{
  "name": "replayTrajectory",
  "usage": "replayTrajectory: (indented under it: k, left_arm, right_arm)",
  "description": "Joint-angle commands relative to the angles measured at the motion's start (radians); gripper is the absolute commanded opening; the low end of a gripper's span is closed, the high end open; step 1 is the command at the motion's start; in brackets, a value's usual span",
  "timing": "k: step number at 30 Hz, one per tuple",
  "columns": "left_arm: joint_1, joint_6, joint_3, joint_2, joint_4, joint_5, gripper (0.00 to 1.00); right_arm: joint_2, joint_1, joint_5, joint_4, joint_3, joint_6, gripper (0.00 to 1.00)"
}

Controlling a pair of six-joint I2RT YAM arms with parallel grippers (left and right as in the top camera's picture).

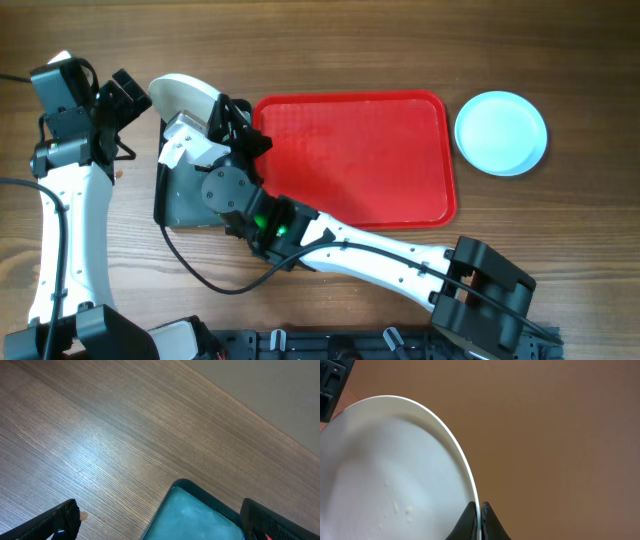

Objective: Clean dirty plates on tray and stack at the side
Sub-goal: 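Hold the white plate tilted over the black tray to drain it, then carry the white plate right and lower it onto the pale green plates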

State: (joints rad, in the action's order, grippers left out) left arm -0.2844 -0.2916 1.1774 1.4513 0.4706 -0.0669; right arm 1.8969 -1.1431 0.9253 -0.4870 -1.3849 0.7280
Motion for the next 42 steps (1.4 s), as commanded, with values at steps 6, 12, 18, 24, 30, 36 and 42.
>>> replayTrajectory:
  k: [6,12,18,24,30,36,42]
  left_arm:
    - [-0.007,-0.008,0.005,-0.015,-0.002,-0.010,1.00]
    - [-0.007,-0.008,0.005,-0.015,-0.002,-0.010,1.00]
    - [-0.007,-0.008,0.005,-0.015,-0.002,-0.010,1.00]
    - [-0.007,-0.008,0.005,-0.015,-0.002,-0.010,1.00]
    - [-0.007,-0.008,0.005,-0.015,-0.002,-0.010,1.00]
    - [-0.007,-0.008,0.005,-0.015,-0.002,-0.010,1.00]
    - [-0.007,-0.008,0.005,-0.015,-0.002,-0.010,1.00]
  right_arm:
    - [0.003,0.072,-0.093,0.245,-0.021,-0.524,0.04]
    - [0.000,0.260,-0.671,0.600,-0.021,-1.029,0.04]
    - [-0.063,0.513,-0.972,0.738,-0.021,-1.181,0.04]
    - [-0.070,0.968,-1.008,0.966,-0.021,-1.258,0.05]
    - [-0.070,1.378,-1.005,1.128,-0.021,-1.259,0.04]
    - [-0.070,1.579,-1.005,1.244,-0.014,-1.258,0.04]
    - [-0.070,1.548,-0.971,1.312,-0.013,-1.251,0.04]
